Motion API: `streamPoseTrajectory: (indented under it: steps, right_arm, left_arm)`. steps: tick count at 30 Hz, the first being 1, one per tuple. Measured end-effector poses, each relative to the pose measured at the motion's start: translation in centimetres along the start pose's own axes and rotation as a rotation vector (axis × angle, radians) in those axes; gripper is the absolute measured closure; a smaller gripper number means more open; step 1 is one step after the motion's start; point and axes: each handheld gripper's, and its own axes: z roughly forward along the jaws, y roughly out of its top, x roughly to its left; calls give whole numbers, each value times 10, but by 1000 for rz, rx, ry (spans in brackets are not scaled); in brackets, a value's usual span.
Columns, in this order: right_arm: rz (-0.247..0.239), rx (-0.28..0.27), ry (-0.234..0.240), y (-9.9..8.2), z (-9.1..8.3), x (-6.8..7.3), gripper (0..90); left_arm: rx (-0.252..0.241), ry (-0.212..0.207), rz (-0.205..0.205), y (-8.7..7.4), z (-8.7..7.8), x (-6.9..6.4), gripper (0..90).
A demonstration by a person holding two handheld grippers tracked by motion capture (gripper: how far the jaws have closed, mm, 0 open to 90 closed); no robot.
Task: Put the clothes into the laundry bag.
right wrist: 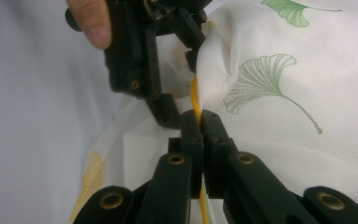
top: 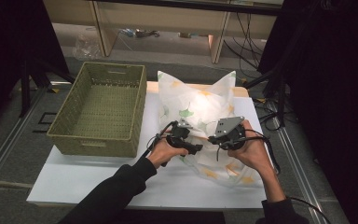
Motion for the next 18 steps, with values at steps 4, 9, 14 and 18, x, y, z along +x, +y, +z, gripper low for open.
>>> streamPoseTrajectory:
  steps: [4,9,14,18]
  right_arm:
    - [-5,9,-4,0,3,0,899]
    - [1,12,8,-1,5,1,899]
    - [6,14,0,-3,4,-1,899]
    - [9,20,-7,-5,5,-2,899]
  left_arm:
    - [38,47,78,-2,10,4,377]
    - [23,52,75,6,23,14,738]
    - [-52,83,36,22,32,11,839]
    - [-55,92,3,24,38,17,825]
